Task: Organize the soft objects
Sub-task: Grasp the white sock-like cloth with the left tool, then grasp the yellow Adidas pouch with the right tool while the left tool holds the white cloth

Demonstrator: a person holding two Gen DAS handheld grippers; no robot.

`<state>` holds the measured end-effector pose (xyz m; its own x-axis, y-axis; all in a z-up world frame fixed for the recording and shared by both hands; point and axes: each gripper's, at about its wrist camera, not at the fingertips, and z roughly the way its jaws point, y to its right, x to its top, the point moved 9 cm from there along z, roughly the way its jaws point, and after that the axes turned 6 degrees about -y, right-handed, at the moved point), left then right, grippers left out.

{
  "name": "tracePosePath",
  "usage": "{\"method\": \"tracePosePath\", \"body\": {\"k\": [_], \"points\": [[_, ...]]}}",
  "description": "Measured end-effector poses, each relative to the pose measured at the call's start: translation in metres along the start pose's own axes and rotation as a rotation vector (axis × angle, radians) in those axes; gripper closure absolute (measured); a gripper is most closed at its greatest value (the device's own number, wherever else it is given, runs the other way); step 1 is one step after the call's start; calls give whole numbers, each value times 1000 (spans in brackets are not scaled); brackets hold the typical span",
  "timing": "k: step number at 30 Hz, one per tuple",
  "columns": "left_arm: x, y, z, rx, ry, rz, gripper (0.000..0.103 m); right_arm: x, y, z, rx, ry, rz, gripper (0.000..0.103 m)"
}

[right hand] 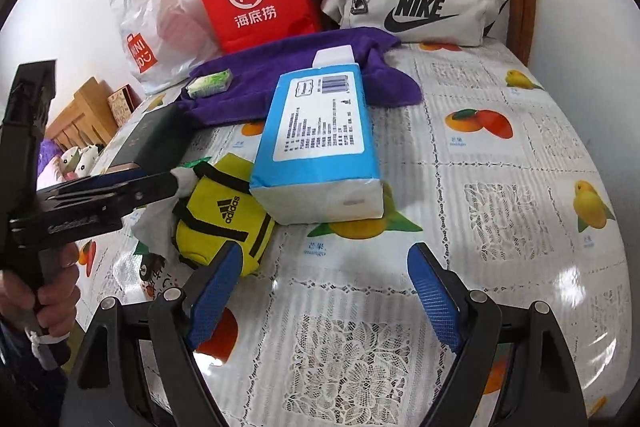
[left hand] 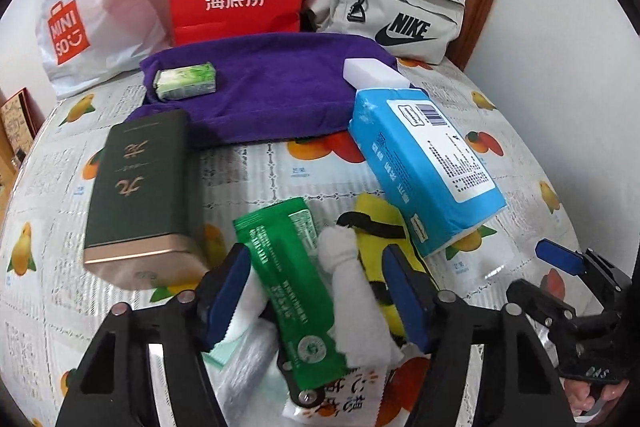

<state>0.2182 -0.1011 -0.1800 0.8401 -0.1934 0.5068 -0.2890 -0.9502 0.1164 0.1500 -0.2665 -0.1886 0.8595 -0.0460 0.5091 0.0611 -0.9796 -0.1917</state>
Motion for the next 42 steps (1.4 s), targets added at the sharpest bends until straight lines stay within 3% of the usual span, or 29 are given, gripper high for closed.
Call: {"method": "tracePosePath", "body": {"k": [2, 4, 6, 10, 16, 25, 29, 34, 42], "points": [[1, 2, 6, 6, -9, 6, 43, -1, 0, 2, 2, -2, 0, 19], [1, 1, 12, 29, -18, 17, 54, -3, 0, 6, 9, -12, -2, 19], [1, 2, 17, 30, -24, 25, 57, -4, 1, 10, 12, -20, 2, 19], [1, 7, 20, 1, -25, 36, 84, -5, 2, 14, 26, -26, 16, 19], [7, 2, 3, -50, 5, -1, 85, -2, -10, 16, 47, -30, -8, 19], [1, -31, -31, -19, 52, -52, 85, 1, -49, 27, 104, -47, -56, 19], [-4, -48, -36, -20, 58, -88, 85, 2, -65, 37, 137, -67, -56, 19], [-13, -66, -37, -19, 56, -118, 85, 1, -73, 56, 115, -119, -51, 19], [-31, -90, -30, -47, 37, -174, 85, 4, -79, 73, 146, -146, 26, 14]]}}
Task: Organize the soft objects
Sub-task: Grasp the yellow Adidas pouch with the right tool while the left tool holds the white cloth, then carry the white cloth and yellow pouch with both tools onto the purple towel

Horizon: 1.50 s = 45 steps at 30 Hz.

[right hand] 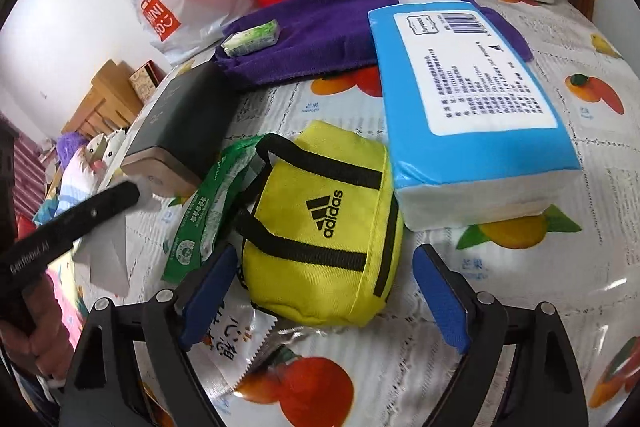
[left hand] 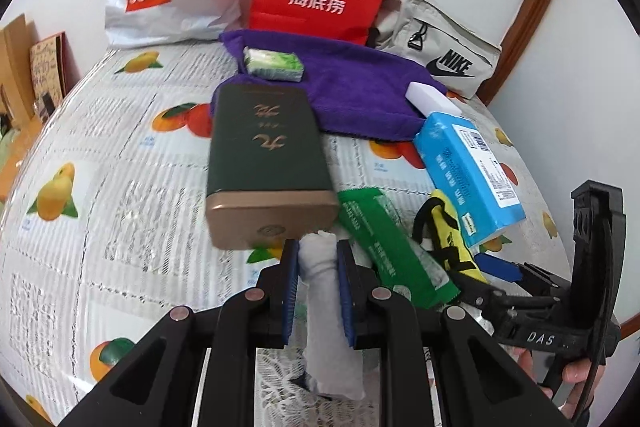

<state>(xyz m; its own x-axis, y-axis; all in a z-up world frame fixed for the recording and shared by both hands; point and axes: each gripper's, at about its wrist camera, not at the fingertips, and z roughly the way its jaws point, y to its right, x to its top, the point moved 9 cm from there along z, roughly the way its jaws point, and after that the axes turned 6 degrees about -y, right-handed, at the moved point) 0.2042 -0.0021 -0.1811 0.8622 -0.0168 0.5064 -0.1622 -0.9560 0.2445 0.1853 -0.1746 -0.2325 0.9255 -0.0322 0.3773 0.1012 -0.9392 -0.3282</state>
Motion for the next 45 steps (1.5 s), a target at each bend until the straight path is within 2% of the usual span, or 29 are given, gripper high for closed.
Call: {"method": "tracePosePath", "body": {"k": [7, 11, 13, 15, 25, 33, 36, 41, 45], "points": [[-10, -9, 1, -21, -8, -17, 85, 4, -8, 10, -29, 2, -38, 14], [-18, -14, 3, -22, -17, -34, 85, -2, -13, 4, -14, 11, -80, 28], [-20, -17, 2, -22, -15, -46, 85, -6, -13, -1, -6, 12, -89, 38], [-21, -18, 1, -19, -12, -52, 85, -11, -14, -8, -8, 17, -100, 42], [-28, -13, -6, 4, 0, -50, 85, -43, -11, -50, -42, 54, -156, 43], [-33, -7, -3, 24, -5, -45, 85, -61, 27, -66, -101, 84, -96, 43], [-34, 2, -4, -9, -6, -40, 85, -64, 41, -62, -112, 67, -53, 43], [-43, 30, 9, -47, -42, 19, 85, -62, 45, -58, -108, 78, -40, 43], [-52, 34, 31, -5, -91, 26, 85, -56, 45, -70, -74, 110, -31, 43]]}}
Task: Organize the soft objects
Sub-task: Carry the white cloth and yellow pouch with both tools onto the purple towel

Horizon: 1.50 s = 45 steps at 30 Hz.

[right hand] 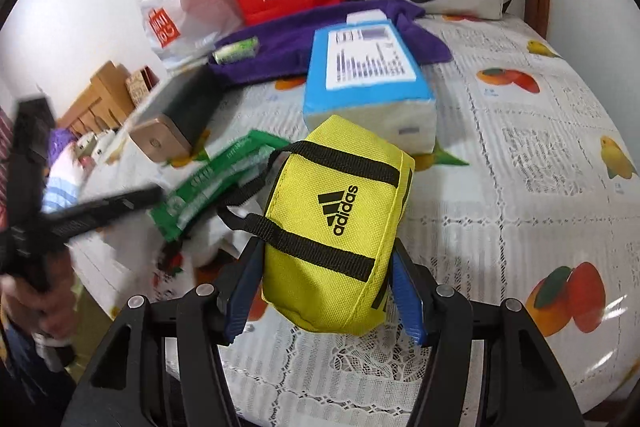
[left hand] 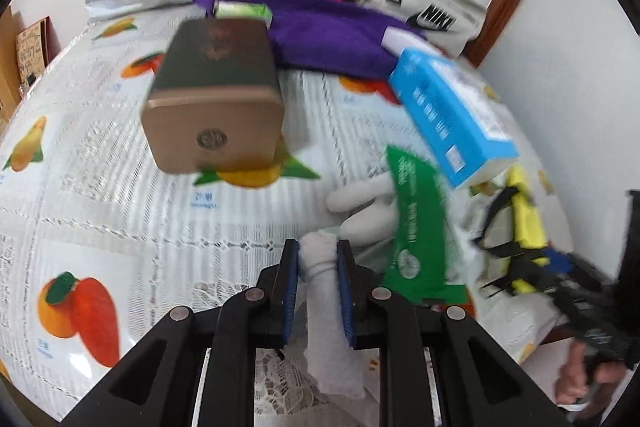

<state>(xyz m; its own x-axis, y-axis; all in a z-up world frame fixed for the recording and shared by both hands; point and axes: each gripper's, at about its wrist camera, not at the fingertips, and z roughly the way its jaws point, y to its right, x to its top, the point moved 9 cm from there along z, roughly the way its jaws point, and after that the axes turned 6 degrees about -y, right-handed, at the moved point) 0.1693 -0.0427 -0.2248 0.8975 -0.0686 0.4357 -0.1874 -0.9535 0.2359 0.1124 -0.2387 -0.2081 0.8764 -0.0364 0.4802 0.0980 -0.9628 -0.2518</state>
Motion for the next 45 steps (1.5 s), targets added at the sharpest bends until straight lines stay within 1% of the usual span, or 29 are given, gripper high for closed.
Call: {"method": "tracePosePath", "body": {"k": [3, 5, 10, 16, 21, 27, 33, 38, 45], "points": [[0, -2, 4, -9, -11, -15, 85, 3, 7, -12, -24, 29, -4, 43], [0, -3, 4, -9, -13, -15, 85, 4, 14, -16, -29, 32, 7, 43], [3, -6, -4, -11, 6, -20, 85, 0, 29, -12, -51, 13, 28, 43], [13, -25, -25, 3, 45, -58, 85, -2, 30, -4, -58, -14, 37, 43], [25, -34, -41, 17, 69, -74, 85, 10, 17, -15, -38, 9, 1, 43], [42, -37, -58, 15, 98, -83, 85, 33, 2, -34, -23, 49, -46, 43], [61, -37, -66, 16, 115, -83, 85, 59, -7, -41, -14, 71, -75, 43], [81, -38, -71, 35, 127, -81, 85, 87, -12, -40, -1, 83, -88, 43], [109, -41, -69, 67, 129, -71, 85, 133, -17, -27, 14, 93, -103, 43]]}}
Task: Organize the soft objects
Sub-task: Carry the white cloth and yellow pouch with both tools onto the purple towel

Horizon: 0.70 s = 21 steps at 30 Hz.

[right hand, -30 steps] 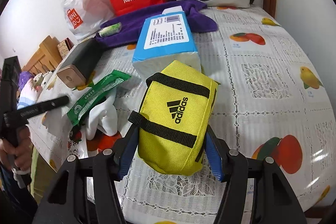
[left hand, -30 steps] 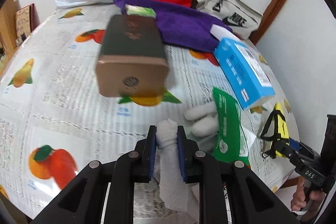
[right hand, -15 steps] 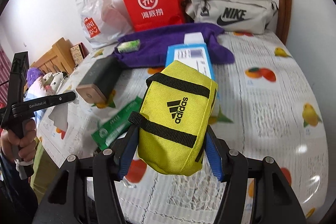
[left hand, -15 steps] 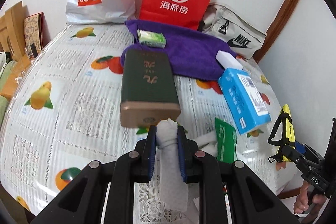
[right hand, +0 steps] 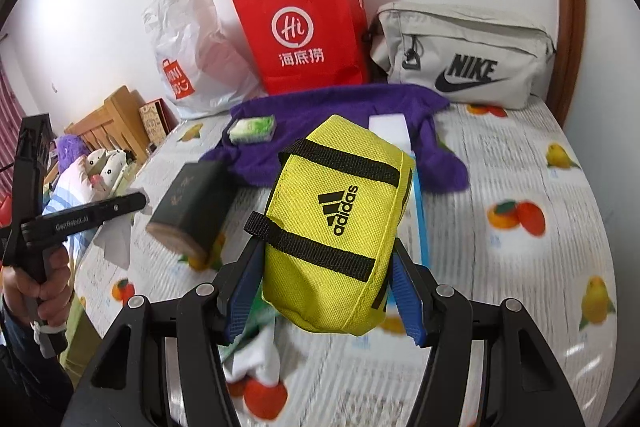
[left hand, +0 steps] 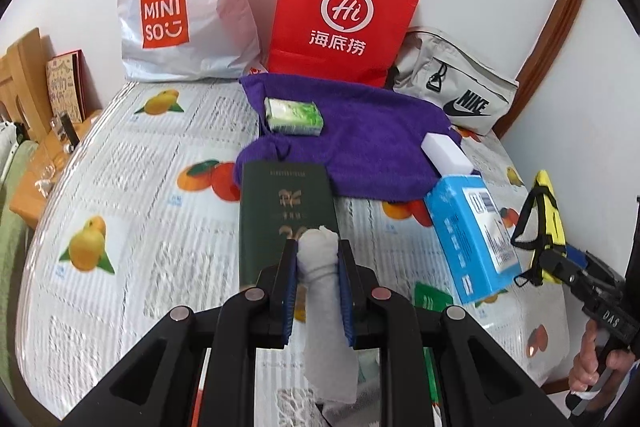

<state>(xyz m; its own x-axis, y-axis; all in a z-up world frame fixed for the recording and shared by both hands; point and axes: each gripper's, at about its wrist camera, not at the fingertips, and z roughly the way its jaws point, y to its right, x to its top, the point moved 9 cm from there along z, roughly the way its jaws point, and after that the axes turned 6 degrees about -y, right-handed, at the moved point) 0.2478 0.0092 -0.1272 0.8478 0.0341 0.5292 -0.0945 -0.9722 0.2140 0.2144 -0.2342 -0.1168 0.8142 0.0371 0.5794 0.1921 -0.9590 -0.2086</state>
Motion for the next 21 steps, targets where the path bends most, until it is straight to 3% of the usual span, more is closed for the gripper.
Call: {"method": "tracePosePath", "body": {"k": [21], "points": [[92, -7, 52, -5, -3, -38, 85, 121, 38, 78, -33, -6, 13, 43]]}}
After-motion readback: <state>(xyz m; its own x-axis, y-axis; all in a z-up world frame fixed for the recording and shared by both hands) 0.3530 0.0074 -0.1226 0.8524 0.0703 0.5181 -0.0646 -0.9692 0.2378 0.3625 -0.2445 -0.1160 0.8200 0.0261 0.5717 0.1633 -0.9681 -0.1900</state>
